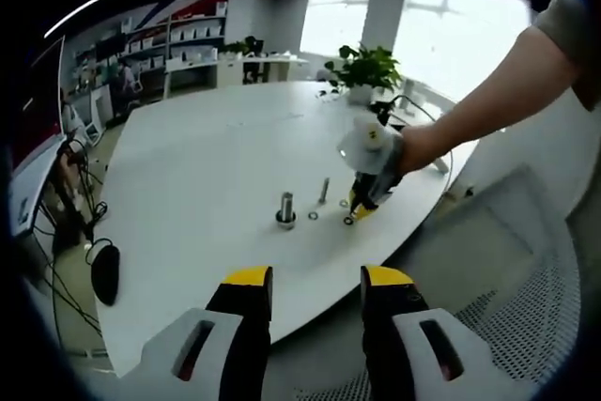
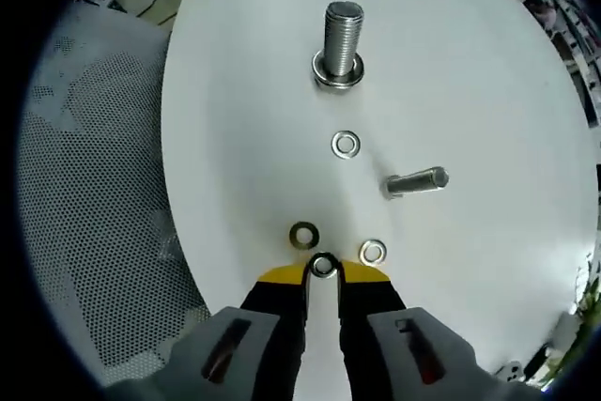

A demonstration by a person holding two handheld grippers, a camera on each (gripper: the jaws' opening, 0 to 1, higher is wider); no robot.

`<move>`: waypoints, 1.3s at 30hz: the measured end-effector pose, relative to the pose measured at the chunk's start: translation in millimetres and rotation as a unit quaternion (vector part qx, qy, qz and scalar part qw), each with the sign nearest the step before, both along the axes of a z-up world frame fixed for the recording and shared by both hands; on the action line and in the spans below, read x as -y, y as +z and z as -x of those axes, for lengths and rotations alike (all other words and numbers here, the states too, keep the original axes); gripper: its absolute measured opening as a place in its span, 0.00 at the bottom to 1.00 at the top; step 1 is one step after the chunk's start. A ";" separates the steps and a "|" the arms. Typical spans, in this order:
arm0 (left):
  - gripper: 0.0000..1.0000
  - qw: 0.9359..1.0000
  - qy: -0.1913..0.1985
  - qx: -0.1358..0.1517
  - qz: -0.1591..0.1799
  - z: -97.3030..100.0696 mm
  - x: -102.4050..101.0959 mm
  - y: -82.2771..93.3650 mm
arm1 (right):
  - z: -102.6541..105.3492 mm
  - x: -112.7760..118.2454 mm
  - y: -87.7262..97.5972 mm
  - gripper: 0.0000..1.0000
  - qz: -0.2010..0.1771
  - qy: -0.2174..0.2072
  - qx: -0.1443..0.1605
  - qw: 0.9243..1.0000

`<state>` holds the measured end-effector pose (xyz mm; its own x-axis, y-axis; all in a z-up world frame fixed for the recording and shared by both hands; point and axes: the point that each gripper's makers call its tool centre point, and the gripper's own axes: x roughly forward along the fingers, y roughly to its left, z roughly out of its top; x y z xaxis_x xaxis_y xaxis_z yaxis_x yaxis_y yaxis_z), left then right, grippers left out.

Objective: Place the washer onto the threaded stud by aligning its center hole with the stud, sliding it down to the base, and recovering from edge contact or off-axis alignment until the washer reaches the visible bottom stop.

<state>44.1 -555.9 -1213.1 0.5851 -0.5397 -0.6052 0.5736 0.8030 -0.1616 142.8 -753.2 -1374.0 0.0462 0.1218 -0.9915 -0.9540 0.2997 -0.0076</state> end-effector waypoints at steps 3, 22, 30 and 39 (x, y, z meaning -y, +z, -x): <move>0.36 1.000 -0.001 -0.001 -0.002 0.4 -0.3 -0.7 | 4.0 -1.7 -0.1 0.13 -0.013 -0.024 -0.007 1.000; 0.36 1.000 -0.002 0.000 0.000 0.6 0.3 0.1 | -30.6 -7.9 53.7 0.13 -0.056 -0.032 0.053 0.997; 0.36 1.000 -0.002 0.000 -0.001 0.6 0.1 0.3 | -44.2 -18.1 65.1 0.13 -0.065 -0.022 0.067 0.995; 0.36 1.000 -0.001 0.002 0.000 0.1 0.1 1.1 | -54.4 -32.8 71.5 0.13 -0.072 -0.008 0.075 0.995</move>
